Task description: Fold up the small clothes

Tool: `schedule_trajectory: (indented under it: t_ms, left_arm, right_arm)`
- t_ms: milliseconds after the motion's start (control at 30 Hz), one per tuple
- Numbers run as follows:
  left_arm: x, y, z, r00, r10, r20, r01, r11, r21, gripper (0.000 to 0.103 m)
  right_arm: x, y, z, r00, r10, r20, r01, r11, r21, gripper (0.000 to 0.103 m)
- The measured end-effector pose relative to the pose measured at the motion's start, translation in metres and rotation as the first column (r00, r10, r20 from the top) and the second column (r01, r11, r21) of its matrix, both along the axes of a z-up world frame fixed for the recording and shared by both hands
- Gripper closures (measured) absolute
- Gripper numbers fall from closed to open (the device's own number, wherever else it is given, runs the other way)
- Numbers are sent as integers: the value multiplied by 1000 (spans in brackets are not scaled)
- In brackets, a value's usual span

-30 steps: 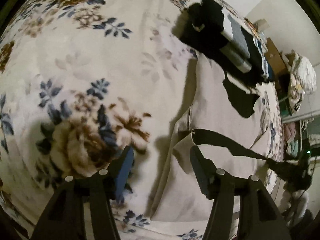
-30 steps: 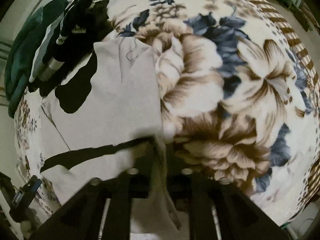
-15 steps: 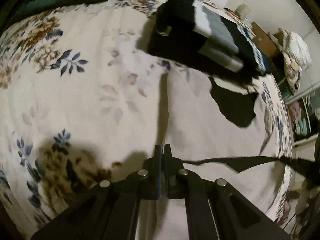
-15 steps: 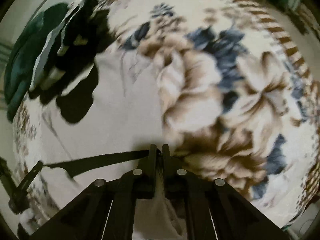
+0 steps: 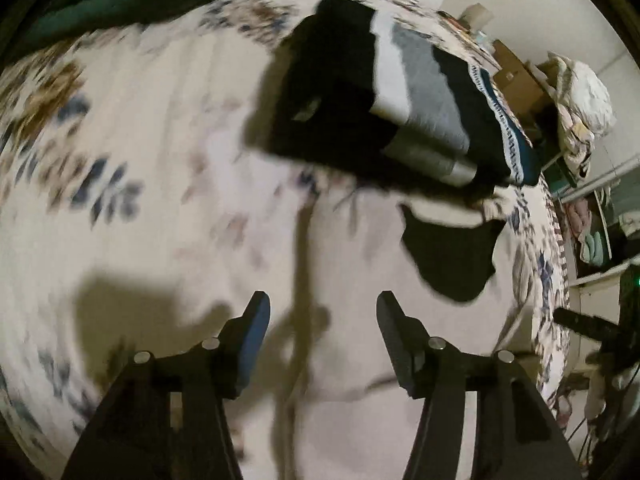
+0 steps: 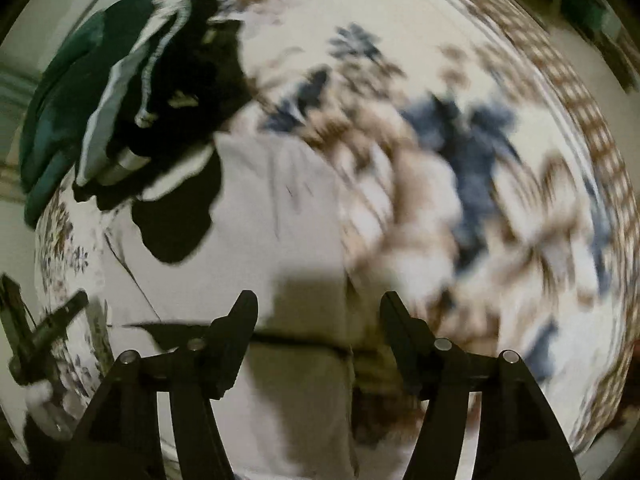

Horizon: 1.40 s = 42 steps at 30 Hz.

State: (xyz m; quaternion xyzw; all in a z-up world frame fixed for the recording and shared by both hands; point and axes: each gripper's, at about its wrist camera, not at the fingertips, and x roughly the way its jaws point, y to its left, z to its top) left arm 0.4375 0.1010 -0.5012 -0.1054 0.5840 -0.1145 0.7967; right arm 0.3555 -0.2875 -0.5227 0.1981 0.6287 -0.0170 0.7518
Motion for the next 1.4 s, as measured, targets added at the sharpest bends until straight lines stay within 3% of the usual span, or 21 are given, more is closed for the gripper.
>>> schedule_trajectory:
  t_ms: [100,267,300,333,367,433,467,500,533,733,967,1033,1167,1333,1400]
  left_arm:
    - [36,-19,-12,999,-39,8,38,997,65,50]
    - [86,-50,-49,992,-115,-44,120,982,144,52]
    - [91,-54,-55,990,-128,-50,135,979,152,57]
    - [92,-58,-58,988,-147,-47,153,976,157,69]
    - [92,-63,-58,985,-171,-36,175,972,157,99]
    - [86,-67,-51,981,-192,-11,191,967,169,99]
    - [81,-66,-42,981,-195,22,189,968,164,99]
    - [75,-64,-31,980,-191,50,181,971,159,99]
    - [69,-60,-19,981,-179,75,167,975,147,99]
    - [5,-35,54,969,-128,211,109,989,101,99]
    - [-88,-16,81,978,-50,202,43,998,39,101]
    - [-114,-4,76,985,-11,175,6,1000,30,101]
    - [-154,18,46,994,96,46,-96,995,-9,100]
    - [-162,30,30,985,150,-91,-157,984,-85,98]
    - [-150,26,34,983,147,-107,-157,983,-95,81]
  right_arm:
    - [44,4,-7,998,54,15,-54,998,-26,35]
    - [121,22,-34,983,181,-1,-180,980,-89,30]
    - [133,28,-42,977,211,-21,-212,972,-105,30]
    - [141,33,-49,972,230,-37,-233,967,-107,30]
    - [149,38,-57,964,259,-63,-264,960,-96,30]
    - [155,45,-63,952,293,-85,-301,948,-105,53]
    - [156,49,-61,947,310,-80,-318,938,-134,84]
    - [155,49,-58,946,315,-72,-322,938,-129,94]
    - [153,49,-52,949,311,-53,-316,941,-120,95]
    - [109,46,10,947,307,95,-293,947,-135,97]
    - [-3,58,70,924,334,183,-307,938,-163,97]
    - [-39,65,72,918,356,174,-324,927,-186,97]
    - [-105,72,54,917,372,144,-349,923,-161,97]
    - [-155,85,26,896,439,64,-423,888,-179,97]
    - [-160,80,15,906,424,6,-420,900,-117,77]
